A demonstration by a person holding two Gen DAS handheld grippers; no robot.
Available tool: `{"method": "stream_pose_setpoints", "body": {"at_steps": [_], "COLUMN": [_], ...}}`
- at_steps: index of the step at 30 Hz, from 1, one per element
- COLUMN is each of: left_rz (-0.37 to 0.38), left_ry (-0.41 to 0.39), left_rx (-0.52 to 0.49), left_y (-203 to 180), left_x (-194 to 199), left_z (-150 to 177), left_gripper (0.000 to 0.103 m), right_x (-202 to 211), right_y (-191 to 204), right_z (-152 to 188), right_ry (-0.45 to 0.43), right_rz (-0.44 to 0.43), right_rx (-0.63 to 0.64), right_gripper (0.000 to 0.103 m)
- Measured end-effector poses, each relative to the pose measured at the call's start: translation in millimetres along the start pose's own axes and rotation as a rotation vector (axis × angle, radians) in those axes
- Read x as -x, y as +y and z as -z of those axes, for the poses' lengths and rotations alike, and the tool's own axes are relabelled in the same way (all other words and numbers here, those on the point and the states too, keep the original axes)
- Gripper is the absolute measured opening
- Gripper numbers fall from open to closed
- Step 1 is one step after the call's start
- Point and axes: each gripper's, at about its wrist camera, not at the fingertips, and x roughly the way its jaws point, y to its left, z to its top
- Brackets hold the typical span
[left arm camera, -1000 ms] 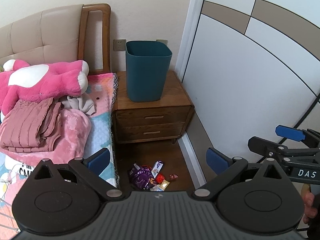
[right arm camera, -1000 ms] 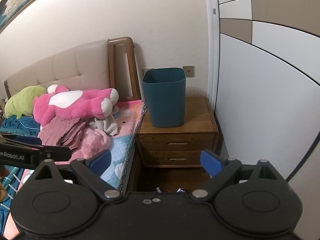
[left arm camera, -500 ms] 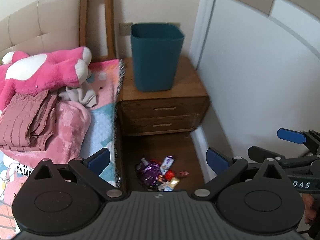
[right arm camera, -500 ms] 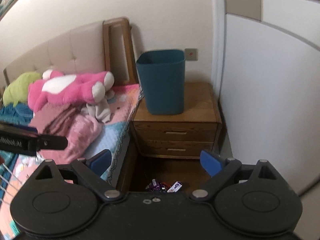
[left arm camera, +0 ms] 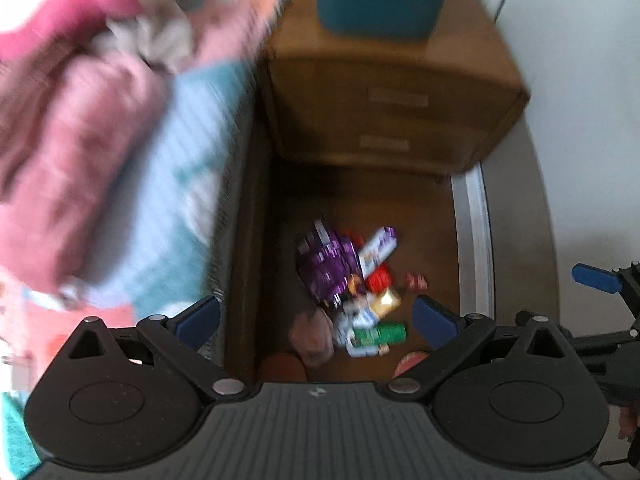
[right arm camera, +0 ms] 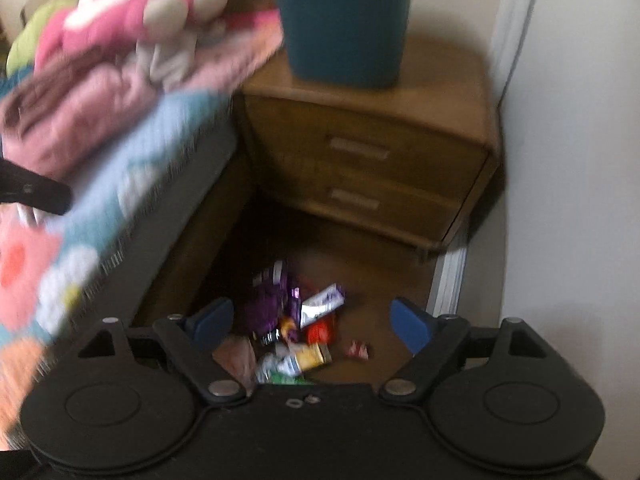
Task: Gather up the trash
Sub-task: 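Lower left tool to grasp pink mesh bag while right tool grasps green tube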
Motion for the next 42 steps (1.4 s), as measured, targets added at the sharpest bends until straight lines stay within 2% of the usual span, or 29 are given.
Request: {"method": "stream_pose_setpoints", "body": {"at_steps": [8, 13, 18, 24, 27, 30, 34, 36, 37, 38, 39, 41, 42], "left_rz": [-0.063, -0.056, -0.077, -0.054, -0.031, -0.038, -0.032, -0.041, -0.057, -0.081, -0.095, -0.107, -0.108], "left_ry": [0.185, 0.321, 0.397, 0.489, 0.528, 0.547, 0.575, 0.586, 0.595, 0.603, 0.608, 0.603, 0.597], "left_rx": [-0.055, 0.005, 0.087, 0.175, 0.163, 0.133, 0.15, 0.136, 0.122, 0.106, 0.096, 0.094, 0.095], "left_y": [-15, -18, -6, 21, 27, 27, 28, 25, 23, 22, 22, 24, 24], "left_x": [-190, -307, -401, -478, -502, -521, -536, -539, -540, -541, -544, -540, -538], "left_z": [35, 67, 89, 106, 111, 114, 117, 118, 119, 119, 120, 118, 118], "left_gripper": [0.103, 0.102, 0.102, 0.102, 0.102, 0.102, 0.101, 0.086, 0.069, 0.056, 0.052, 0.034, 0.032], "right_x": [-137, -230, -313, -388, -408, -424, -442, -444, -444, -444, -443, -440, -439], "right_y": [9, 29, 35, 32, 33, 34, 38, 41, 42, 43, 43, 44, 46], "right_z": [59, 111, 164, 212, 224, 233, 243, 246, 246, 246, 246, 246, 247], "right_ry": [0.218, 0.311, 0.368, 0.413, 0.406, 0.393, 0.411, 0.399, 0.393, 0.389, 0.386, 0.387, 0.389], "right_rz": [-0.07, -0.144, -0.173, -0.199, -0.219, -0.222, -0.251, -0.251, -0.252, -0.246, -0.238, -0.219, -0.209], "right_rx": [0.125, 0.311, 0.49, 0.645, 0.704, 0.761, 0.823, 0.85, 0.858, 0.864, 0.868, 0.889, 0.897], "right_gripper": [0.084, 0.078, 0.071, 0.064, 0.064, 0.064, 0.064, 0.062, 0.059, 0.056, 0.056, 0.055, 0.055]}}
